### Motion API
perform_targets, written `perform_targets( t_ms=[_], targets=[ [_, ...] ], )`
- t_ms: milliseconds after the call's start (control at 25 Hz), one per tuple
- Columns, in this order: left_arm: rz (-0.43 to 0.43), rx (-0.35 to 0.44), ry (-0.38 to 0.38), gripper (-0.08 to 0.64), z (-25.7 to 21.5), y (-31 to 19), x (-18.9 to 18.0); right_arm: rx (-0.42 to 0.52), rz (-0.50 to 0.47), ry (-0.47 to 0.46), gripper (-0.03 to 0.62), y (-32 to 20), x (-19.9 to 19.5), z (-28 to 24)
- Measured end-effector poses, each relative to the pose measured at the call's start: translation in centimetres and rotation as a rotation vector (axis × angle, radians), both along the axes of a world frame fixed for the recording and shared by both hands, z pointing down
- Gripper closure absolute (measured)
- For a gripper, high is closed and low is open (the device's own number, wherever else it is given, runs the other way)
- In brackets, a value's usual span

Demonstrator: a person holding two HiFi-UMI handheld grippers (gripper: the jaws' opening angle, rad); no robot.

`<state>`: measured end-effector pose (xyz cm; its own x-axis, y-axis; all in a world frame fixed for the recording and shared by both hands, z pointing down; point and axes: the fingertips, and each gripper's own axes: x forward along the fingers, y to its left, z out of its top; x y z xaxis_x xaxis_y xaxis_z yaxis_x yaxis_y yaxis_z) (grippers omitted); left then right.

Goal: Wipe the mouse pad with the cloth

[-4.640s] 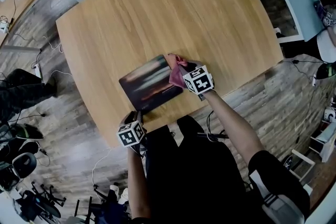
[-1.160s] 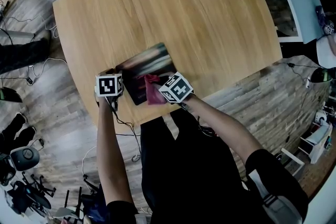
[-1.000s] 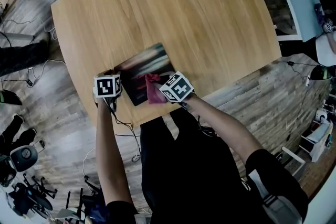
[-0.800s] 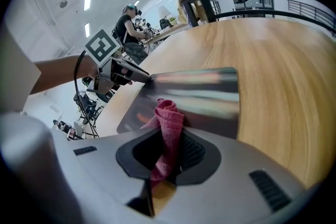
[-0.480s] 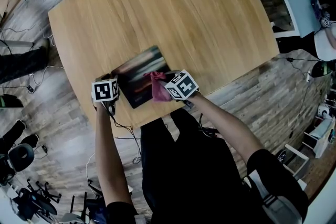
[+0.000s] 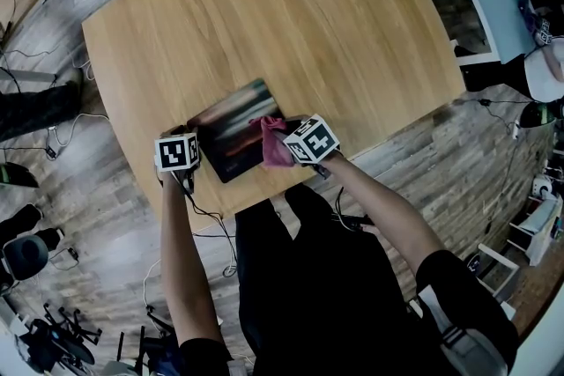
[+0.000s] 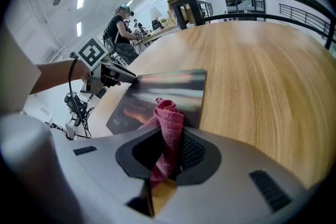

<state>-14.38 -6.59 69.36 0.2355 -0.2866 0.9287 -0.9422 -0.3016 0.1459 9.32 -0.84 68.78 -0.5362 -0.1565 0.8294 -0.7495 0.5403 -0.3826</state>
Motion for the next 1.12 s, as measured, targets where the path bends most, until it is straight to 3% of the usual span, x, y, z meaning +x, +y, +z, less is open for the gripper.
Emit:
perform_targets(
  t_ms=[360, 720, 1000, 1120],
  targets=[
    [-0.013, 0.013, 0.000, 0.397, 0.1, -0.1, -0.1, 0.035, -0.013, 0.062, 0.522, -0.6, 1.9, 0.0],
    [-0.051, 0.029, -0.007, 0.397, 0.4, -0.5, -0.4, 0.165, -0.042, 0.215, 0.523, -2.4, 5.2, -0.5],
    [-0.166, 0.029, 0.016, 0.400, 0.3, -0.4, -0.7, 0.267, 0.018, 0.216, 0.524, -4.4, 7.2, -3.9],
    [-0.236, 0.080, 0.024, 0.410, -1.4, -0.8, -0.9, 0.321, 0.070, 0.190, 0.525, -5.5, 7.9, -6.1]
  ],
)
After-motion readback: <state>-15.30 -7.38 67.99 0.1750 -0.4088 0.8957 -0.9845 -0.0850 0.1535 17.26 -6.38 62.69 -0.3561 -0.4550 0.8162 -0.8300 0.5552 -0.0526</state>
